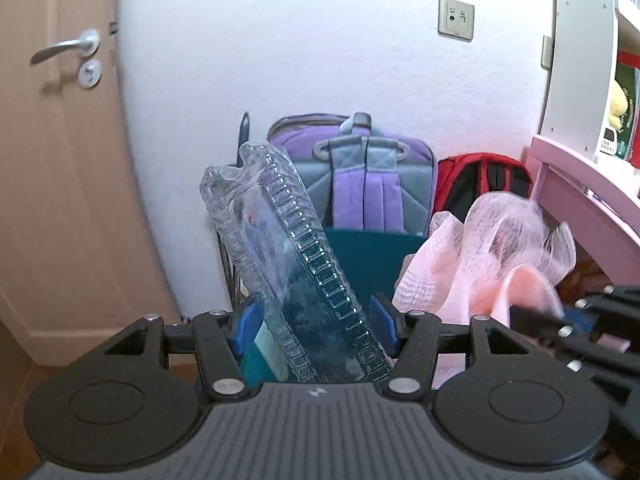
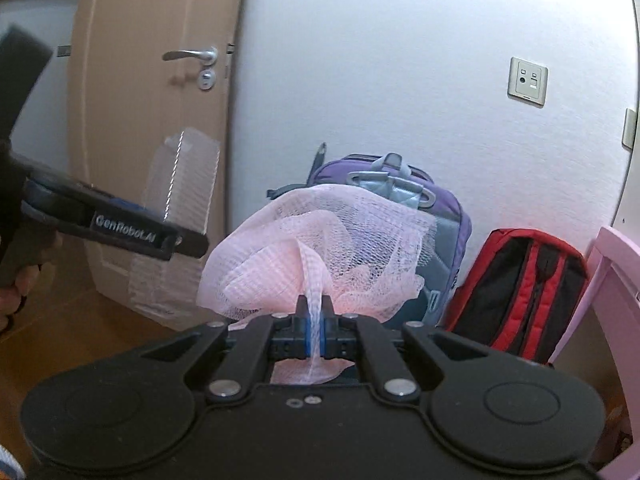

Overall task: Collect trash
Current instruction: 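Lift both held items up over the teal bin on the quilted stool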

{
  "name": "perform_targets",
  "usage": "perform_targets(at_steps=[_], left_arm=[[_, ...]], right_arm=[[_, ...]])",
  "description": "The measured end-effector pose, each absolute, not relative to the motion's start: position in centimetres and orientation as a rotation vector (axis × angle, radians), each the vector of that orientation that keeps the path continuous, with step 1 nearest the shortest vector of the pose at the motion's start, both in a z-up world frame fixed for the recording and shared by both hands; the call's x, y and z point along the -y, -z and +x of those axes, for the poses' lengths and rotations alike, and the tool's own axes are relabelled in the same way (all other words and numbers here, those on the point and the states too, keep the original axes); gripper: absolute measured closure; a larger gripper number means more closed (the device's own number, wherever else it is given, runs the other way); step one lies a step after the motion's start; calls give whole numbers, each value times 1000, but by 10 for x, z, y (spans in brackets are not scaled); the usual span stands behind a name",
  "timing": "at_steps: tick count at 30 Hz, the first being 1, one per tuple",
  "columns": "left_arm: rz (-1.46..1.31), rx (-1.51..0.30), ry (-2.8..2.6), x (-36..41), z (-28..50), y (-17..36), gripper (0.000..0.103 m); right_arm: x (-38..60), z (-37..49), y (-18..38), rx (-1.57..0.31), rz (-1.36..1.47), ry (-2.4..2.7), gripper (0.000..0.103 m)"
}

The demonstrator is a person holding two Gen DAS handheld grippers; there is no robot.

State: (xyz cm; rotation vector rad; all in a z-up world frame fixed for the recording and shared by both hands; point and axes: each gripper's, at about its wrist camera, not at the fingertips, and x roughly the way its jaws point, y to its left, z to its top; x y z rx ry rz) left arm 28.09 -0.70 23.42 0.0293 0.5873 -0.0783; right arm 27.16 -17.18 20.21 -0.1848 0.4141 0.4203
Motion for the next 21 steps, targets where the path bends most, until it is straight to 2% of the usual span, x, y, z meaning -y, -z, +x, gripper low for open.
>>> perform_targets(at_steps=[13, 21], left_arm=[[73, -717, 89, 30, 393, -172, 45], [130, -827, 111, 40, 429, -130, 45]], right_arm=[[160, 355, -147, -560, -250, -421, 99], [156, 384, -116, -658, -280, -436, 96]])
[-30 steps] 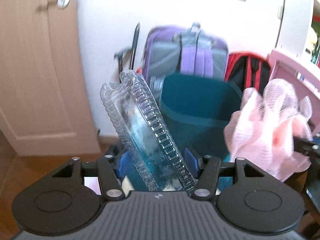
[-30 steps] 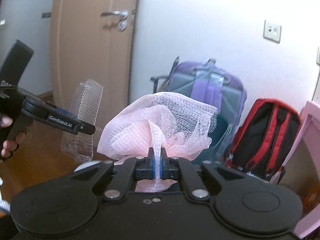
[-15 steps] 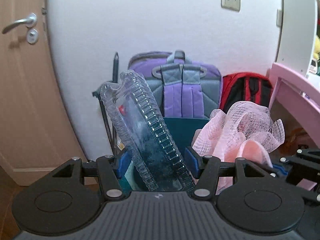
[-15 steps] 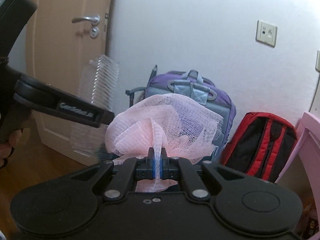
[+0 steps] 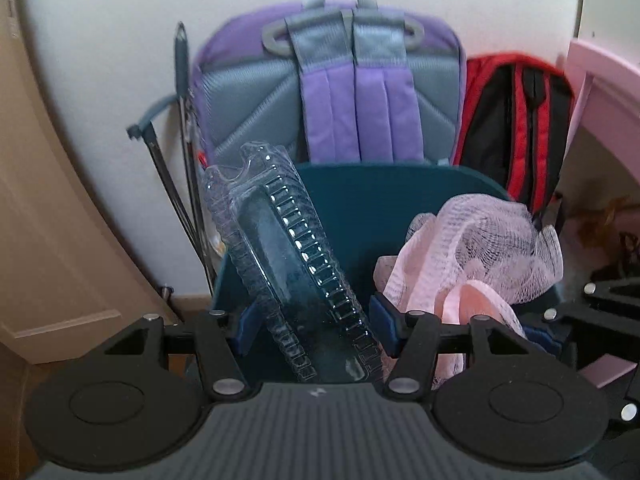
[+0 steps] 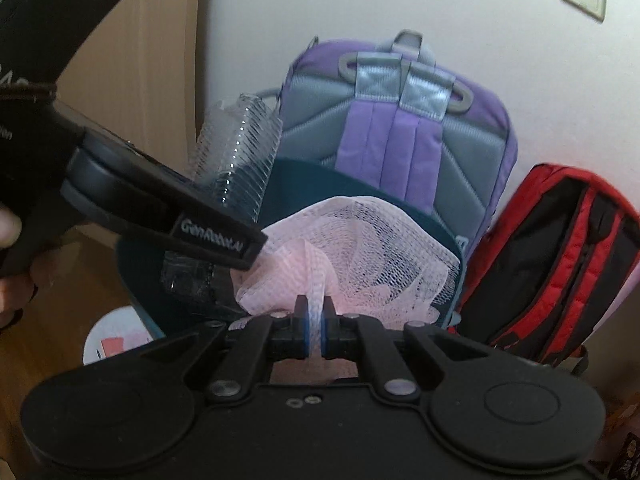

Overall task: Collect trash
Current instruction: 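Lift both held items up over the teal bin on the quilted stool, then open both grippers inside the teal bin and withdraw them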

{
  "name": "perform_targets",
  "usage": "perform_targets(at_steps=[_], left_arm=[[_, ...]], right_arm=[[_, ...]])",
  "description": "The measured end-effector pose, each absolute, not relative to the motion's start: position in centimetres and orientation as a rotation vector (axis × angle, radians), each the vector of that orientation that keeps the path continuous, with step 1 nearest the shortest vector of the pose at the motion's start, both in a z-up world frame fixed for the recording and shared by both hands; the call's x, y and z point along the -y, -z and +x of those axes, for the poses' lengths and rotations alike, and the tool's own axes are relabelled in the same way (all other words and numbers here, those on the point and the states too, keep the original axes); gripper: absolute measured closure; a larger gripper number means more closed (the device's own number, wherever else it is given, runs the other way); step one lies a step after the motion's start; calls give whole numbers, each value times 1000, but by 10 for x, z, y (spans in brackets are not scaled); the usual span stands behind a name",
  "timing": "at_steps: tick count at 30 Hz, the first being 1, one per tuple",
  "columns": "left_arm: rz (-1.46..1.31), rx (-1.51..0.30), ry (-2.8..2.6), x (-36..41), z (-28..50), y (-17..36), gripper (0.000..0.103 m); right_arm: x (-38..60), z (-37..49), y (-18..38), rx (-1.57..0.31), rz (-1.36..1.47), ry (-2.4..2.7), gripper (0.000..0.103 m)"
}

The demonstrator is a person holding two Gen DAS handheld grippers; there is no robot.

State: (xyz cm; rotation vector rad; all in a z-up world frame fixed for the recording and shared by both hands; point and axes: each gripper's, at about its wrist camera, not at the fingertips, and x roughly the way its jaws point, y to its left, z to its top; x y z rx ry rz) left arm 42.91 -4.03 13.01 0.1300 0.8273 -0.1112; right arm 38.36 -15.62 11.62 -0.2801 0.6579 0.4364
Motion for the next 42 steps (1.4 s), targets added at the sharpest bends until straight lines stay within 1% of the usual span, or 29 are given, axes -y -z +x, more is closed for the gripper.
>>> perform_targets(at_steps=[5, 7, 8, 11, 12, 13, 14, 19, 28, 32, 37, 38, 39, 40, 42], left_arm=[[132, -878, 129, 42, 437, -113, 46], [130, -884, 137, 42, 436, -111, 45], [129, -884, 138, 43, 436, -110, 44], [138, -876, 137, 45, 433, -110, 36], [141, -874, 137, 46, 432, -111, 35], [144, -873, 139, 47, 429, -111, 35], [146, -873, 139, 47, 427, -112, 35], [137, -859, 141, 46, 410, -124, 35], [114, -813, 152, 43, 353, -158, 34], [106, -802, 157, 42, 324, -168, 30], [101, -793, 163, 39, 287, -174, 30], [99, -792, 165, 38, 279, -175, 29], [99, -792, 165, 38, 272, -175, 25], [100, -788, 165, 38, 264, -175, 22], [97, -779, 167, 38, 250, -175, 21]], right_arm=[[158, 391, -108, -700, -289, -443, 86], [158, 390, -108, -698, -292, -445, 81], [159, 389, -108, -695, -296, -447, 80], [158, 388, -110, -693, -306, -452, 79], [158, 388, -111, -688, -305, -450, 75], [159, 385, -113, -683, -303, -450, 68], [160, 382, -115, -677, -299, -450, 67], [166, 367, -128, -658, -275, -449, 64], [174, 311, -152, -624, -266, -459, 63], [177, 283, -161, -616, -272, -466, 62], [180, 252, -167, -618, -272, -474, 61], [181, 245, -167, -618, -272, -477, 61], [181, 239, -167, -619, -274, -481, 60], [181, 233, -167, -621, -278, -483, 59], [182, 221, -166, -623, -284, -484, 58]])
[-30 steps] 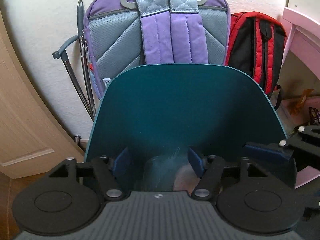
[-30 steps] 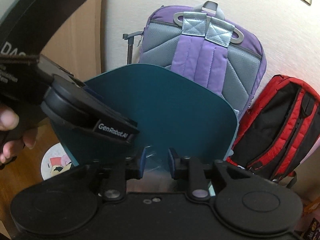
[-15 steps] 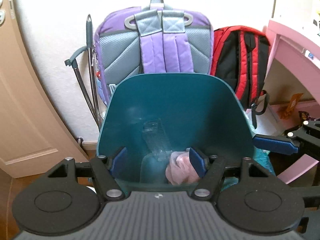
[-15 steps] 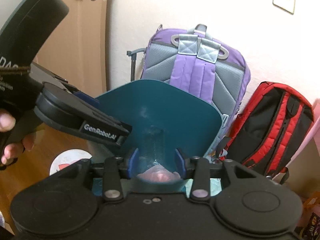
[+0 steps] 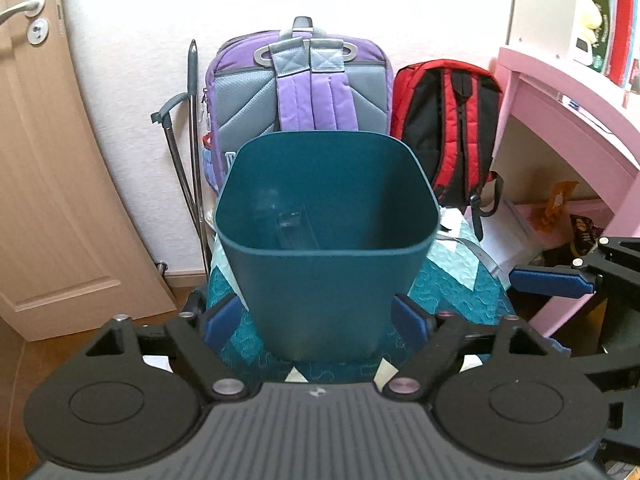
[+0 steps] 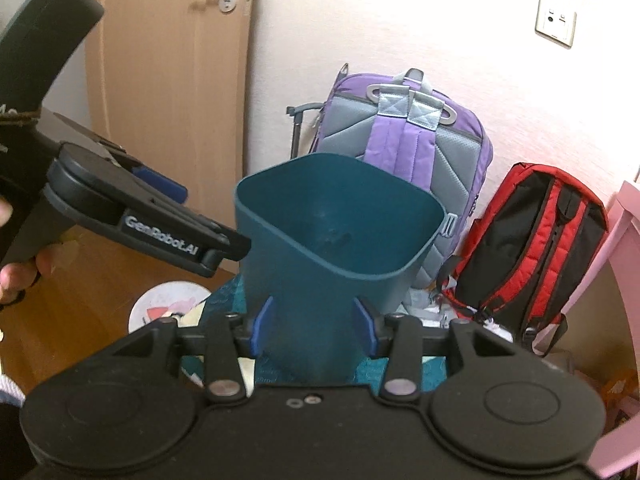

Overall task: Collect trash
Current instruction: 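Open both grippers inside the teal bin and withdraw them, then move both tools back down to the trash on the floor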

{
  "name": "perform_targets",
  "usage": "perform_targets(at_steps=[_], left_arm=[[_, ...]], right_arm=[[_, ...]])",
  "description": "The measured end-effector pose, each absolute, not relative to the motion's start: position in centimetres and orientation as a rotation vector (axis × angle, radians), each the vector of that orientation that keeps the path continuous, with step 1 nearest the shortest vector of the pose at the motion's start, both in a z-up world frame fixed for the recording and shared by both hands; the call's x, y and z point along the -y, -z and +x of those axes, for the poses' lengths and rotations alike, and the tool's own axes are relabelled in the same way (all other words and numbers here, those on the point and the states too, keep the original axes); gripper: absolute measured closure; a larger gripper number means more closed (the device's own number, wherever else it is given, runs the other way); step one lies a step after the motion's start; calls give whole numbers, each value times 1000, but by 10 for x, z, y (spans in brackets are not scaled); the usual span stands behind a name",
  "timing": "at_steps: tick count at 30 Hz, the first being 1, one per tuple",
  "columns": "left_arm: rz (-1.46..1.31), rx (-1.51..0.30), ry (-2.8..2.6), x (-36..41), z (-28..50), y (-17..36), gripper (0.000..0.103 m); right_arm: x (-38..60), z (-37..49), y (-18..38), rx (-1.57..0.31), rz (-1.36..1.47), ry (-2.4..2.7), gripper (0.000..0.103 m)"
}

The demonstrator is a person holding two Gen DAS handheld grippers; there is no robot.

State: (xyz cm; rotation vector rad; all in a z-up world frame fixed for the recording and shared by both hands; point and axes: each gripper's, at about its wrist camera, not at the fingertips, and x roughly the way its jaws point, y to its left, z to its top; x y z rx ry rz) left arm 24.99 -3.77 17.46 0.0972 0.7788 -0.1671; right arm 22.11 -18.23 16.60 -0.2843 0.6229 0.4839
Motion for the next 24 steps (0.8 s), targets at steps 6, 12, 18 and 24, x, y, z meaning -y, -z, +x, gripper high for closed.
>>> perform_targets(at_steps=[6, 12, 18, 24], left_arm=[[36, -797, 182, 31, 211, -160, 20], [-5, -831, 207, 22, 182, -123, 15], [-39, -905, 222, 10, 172, -59, 7], [-65, -1042, 151, -11, 189, 27, 7]], right_arm=[[190, 190, -152, -646, -262, -492, 56], [204, 165, -117, -705, -196, -524, 54], [211, 155, -50, -783, -167, -560, 51], [206, 160, 41, -948, -132, -581, 51]])
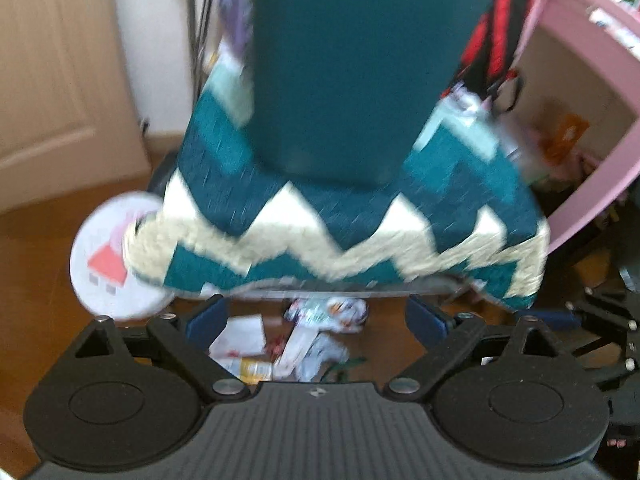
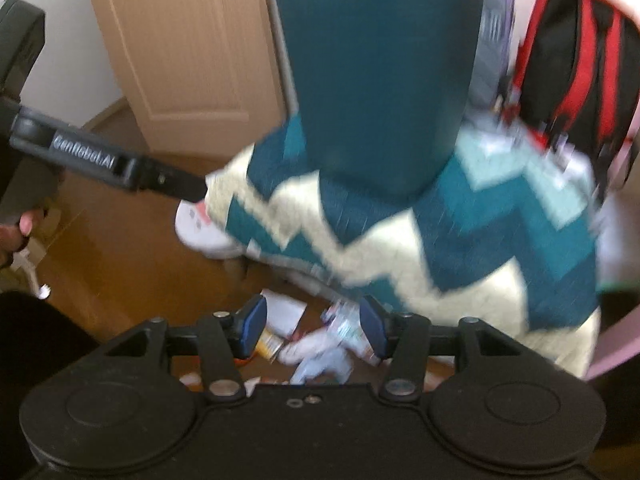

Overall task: Collect trash
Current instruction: 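Move both tools back down to the trash on the floor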

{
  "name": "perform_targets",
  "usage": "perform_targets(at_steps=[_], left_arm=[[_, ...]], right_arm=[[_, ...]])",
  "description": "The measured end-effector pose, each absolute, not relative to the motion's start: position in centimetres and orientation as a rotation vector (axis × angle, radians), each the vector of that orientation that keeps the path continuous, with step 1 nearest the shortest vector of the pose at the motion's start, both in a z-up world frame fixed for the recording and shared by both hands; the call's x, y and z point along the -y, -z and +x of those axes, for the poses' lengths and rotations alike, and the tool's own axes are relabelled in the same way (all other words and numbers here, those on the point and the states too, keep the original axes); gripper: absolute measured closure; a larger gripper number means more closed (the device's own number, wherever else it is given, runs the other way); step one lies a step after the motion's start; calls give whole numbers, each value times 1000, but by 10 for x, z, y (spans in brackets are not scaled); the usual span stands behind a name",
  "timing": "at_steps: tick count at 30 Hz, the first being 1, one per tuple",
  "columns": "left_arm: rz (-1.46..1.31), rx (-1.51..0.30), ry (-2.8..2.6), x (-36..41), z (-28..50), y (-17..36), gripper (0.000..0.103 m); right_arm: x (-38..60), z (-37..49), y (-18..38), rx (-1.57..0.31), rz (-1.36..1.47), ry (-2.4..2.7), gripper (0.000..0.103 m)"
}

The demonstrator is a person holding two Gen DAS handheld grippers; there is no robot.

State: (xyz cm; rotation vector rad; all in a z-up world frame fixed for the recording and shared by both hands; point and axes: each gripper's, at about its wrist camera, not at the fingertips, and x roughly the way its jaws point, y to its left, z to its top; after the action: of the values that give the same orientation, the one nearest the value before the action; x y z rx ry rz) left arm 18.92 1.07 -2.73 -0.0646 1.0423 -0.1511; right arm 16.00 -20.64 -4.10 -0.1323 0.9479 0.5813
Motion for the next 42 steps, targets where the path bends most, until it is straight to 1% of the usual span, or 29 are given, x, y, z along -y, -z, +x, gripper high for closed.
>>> perform_targets(at_steps=[8, 19, 23, 26, 33, 40, 42], left_arm=[[-116, -1235, 5, -45, 222, 150, 7], [-233, -1524, -248, -71, 274, 302, 7], [-307, -1604, -317, -76, 280, 358, 7], [-359, -1631, -362, -80, 285, 393, 7], [-523, -1656, -462, -95, 291, 462, 7], [-561, -1683, -495, -96, 290, 502, 9], [-563, -1691, -498, -96, 288, 510, 19]], right_arm=[[191, 172, 154, -1103, -121, -588, 51], [158, 189, 301, -1398, -170, -608, 52], [146, 182, 346, -1455, -287, -673, 52], [140, 177, 376, -1478, -373, -720, 52], [125, 175, 419, -1465, -513, -797, 54], [118, 178, 449, -1439, -590, -812, 55], [116, 177, 455, -1424, -606, -816, 55]])
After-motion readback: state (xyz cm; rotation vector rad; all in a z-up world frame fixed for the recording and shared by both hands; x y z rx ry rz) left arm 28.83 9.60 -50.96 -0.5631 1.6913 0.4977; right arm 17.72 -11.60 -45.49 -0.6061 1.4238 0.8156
